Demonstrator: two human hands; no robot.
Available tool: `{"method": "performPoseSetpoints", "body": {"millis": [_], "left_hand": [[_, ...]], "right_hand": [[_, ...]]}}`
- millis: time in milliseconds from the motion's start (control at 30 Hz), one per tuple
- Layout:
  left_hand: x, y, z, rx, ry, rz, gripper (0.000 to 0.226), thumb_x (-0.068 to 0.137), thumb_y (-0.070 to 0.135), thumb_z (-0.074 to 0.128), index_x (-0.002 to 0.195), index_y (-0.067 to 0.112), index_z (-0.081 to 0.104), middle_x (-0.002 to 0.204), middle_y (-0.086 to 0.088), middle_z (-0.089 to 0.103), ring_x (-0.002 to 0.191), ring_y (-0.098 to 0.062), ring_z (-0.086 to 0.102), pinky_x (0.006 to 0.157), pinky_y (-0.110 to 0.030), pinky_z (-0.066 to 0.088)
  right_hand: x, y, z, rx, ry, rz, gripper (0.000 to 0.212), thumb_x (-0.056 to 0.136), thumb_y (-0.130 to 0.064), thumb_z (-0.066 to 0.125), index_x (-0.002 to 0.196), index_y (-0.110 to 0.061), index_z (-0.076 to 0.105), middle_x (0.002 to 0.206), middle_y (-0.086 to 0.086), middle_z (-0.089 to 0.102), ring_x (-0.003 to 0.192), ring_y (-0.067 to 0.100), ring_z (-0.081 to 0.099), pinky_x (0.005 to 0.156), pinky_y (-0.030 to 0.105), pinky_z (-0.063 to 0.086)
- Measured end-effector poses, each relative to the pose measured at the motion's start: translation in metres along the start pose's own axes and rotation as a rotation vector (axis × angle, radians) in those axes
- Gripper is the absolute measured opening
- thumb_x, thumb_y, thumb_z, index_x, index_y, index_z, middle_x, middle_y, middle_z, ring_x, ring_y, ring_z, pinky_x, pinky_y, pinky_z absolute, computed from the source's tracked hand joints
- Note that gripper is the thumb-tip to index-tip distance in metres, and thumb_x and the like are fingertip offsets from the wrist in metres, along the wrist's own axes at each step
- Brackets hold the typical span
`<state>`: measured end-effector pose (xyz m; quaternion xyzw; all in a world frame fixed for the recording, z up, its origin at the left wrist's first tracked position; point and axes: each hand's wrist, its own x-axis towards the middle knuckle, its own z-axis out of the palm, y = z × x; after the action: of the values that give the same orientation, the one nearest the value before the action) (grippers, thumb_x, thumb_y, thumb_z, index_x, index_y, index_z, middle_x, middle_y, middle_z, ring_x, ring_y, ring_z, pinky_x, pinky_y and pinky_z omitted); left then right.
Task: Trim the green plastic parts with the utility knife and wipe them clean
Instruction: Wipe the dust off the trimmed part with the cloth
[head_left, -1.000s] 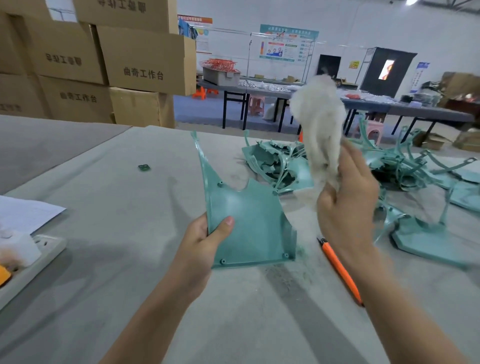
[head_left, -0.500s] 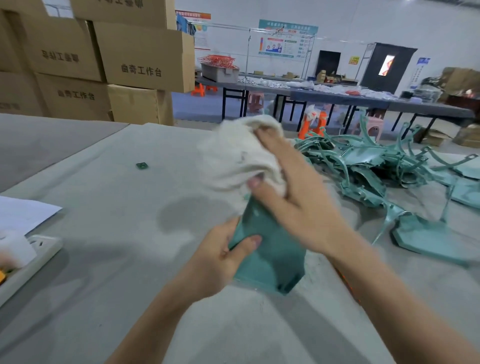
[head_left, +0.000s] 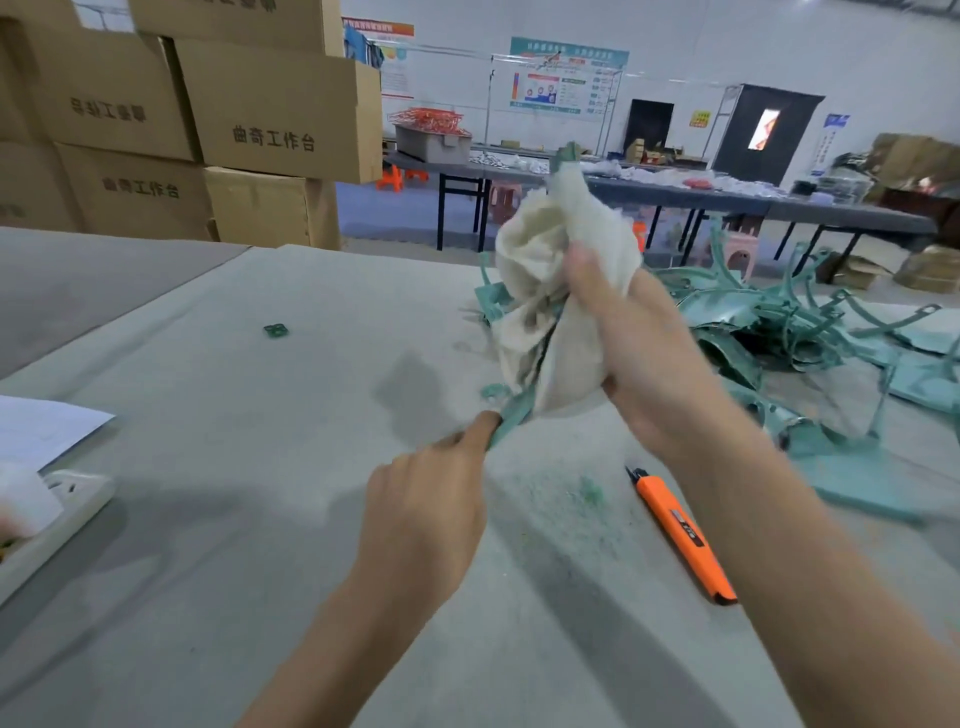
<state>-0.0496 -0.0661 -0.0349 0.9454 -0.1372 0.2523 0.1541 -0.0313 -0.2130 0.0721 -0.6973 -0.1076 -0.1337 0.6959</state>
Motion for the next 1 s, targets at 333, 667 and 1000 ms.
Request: {"method": "performPoseSetpoints", "body": {"millis": [333,667,1000], "left_hand": [[0.001,-0.017,-0.002,-1.295,-0.068,-0.371,0.096,0.064,0.069,0.064,0.146,0.035,0.028,0.152,0.011,0.033,0.138,-0.001,0.033,0.116,-0.032,0.025],[0.004,-0.014,-0.005,-1.799,-0.540,-0.464,0.038,0.081,0.033,0.059,0.101,0.005,0.075,0.110,-0.016,0.071,0.097,-0.024,0.070,0.073,-0.030,0.057],[0.012,0.006,0.003,-1.895,-0.171,-0.629,0.035,0.091,0.035,0.048,0.110,0.011,0.065,0.105,-0.006,0.073,0.096,-0.019,0.070,0.079,-0.035,0.059]], "right_hand": [[0.001,0.002,-0.016,0.291,0.416,-0.255,0.017,0.105,-0.013,0.047,0.106,-0.015,0.063,0.088,-0.010,0.073,0.081,0.002,0.069,0.072,0.022,0.055],[0.017,0.016,-0.040,0.138,0.603,-0.095,0.019,0.106,-0.014,0.046,0.094,-0.023,0.058,0.086,-0.013,0.068,0.075,-0.001,0.065,0.068,0.018,0.052],[-0.050,0.067,0.012,-1.020,-0.240,-0.397,0.056,0.084,0.005,0.055,0.139,-0.004,0.051,0.135,0.015,0.057,0.126,0.035,0.050,0.113,0.048,0.030]]}}
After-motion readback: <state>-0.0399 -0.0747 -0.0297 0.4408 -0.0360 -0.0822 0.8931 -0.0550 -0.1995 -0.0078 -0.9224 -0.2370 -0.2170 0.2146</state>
